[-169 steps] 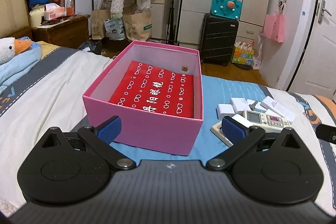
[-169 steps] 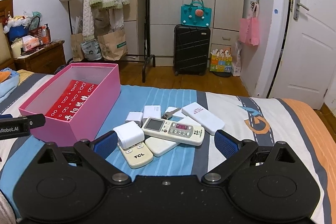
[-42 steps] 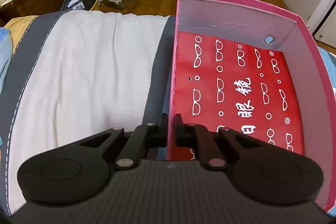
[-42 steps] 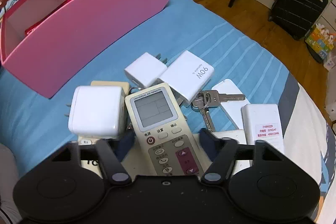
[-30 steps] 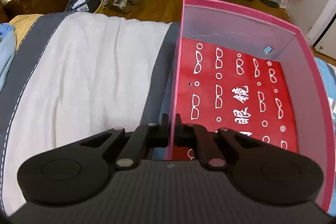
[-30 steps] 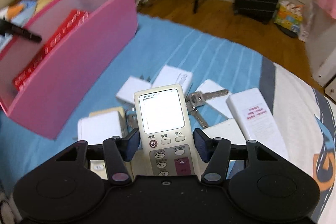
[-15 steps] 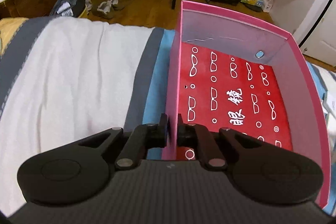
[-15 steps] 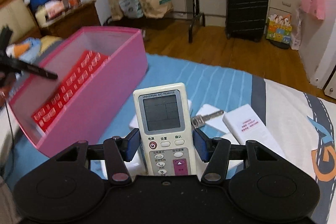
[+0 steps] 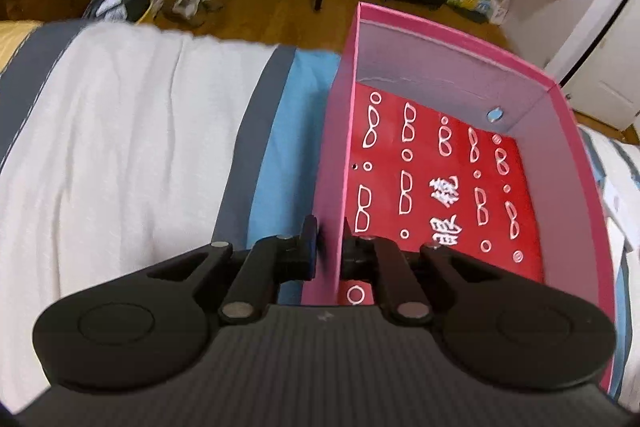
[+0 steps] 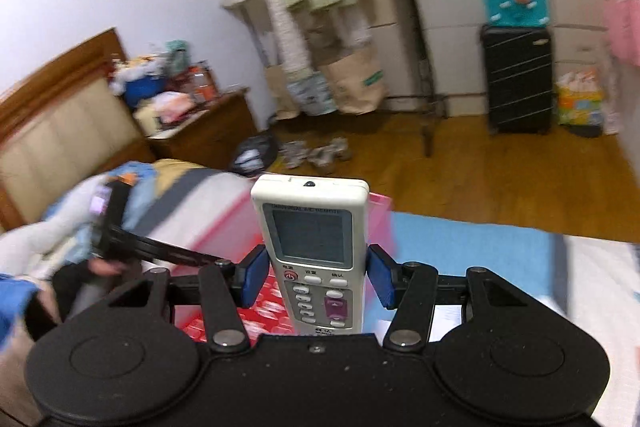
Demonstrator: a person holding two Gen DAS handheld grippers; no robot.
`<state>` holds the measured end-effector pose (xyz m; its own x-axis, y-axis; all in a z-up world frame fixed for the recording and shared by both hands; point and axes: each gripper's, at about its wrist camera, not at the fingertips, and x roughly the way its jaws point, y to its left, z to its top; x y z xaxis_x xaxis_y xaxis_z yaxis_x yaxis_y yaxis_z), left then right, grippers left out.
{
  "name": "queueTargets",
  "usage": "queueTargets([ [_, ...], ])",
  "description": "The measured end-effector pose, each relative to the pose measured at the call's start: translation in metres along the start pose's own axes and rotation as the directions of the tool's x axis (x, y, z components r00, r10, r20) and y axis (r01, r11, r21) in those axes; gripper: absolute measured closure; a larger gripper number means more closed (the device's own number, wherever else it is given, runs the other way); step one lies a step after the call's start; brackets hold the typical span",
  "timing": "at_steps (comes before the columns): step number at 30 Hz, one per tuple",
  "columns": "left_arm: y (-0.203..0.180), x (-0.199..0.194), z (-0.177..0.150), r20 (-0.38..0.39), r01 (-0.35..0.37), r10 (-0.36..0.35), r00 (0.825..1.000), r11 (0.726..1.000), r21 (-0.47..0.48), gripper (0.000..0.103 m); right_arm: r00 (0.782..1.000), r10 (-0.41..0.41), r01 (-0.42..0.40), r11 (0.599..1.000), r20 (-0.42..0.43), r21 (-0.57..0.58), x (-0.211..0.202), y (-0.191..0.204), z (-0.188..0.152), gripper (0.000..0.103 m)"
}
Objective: Organize rigid objects
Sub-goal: 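Carry the white remote into the pink box and release it with the right gripper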
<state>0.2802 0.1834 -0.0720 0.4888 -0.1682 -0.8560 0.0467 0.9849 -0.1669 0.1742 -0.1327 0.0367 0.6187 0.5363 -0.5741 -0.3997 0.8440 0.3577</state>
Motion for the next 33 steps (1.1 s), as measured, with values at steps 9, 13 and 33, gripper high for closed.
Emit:
queueTargets([
  [9, 0.007, 0.002, -0.006, -0.009, 0.025, -0.025, 1.0, 0.997, -0.074, 0.095, 0.958, 0.072, -0.063, 0.997, -0.279, 0.042, 0.111, 0.049, 0.02, 0.044],
  [13, 0.012, 0.004, -0.006, -0.028, 0.032, -0.035, 0.999, 0.994, -0.1, 0.094, 0.913, 0.144, -0.08, 0.981, -0.383, 0.177, 0.162, 0.046, 0.009, 0.044],
  [33, 0.017, 0.0, -0.011, -0.027, 0.079, -0.082, 0.996, 0.992, -0.098, 0.092, 0.81, 0.206, 0.253, 0.72, -0.548, 0.646, 0.271, -0.001, -0.039, 0.044],
])
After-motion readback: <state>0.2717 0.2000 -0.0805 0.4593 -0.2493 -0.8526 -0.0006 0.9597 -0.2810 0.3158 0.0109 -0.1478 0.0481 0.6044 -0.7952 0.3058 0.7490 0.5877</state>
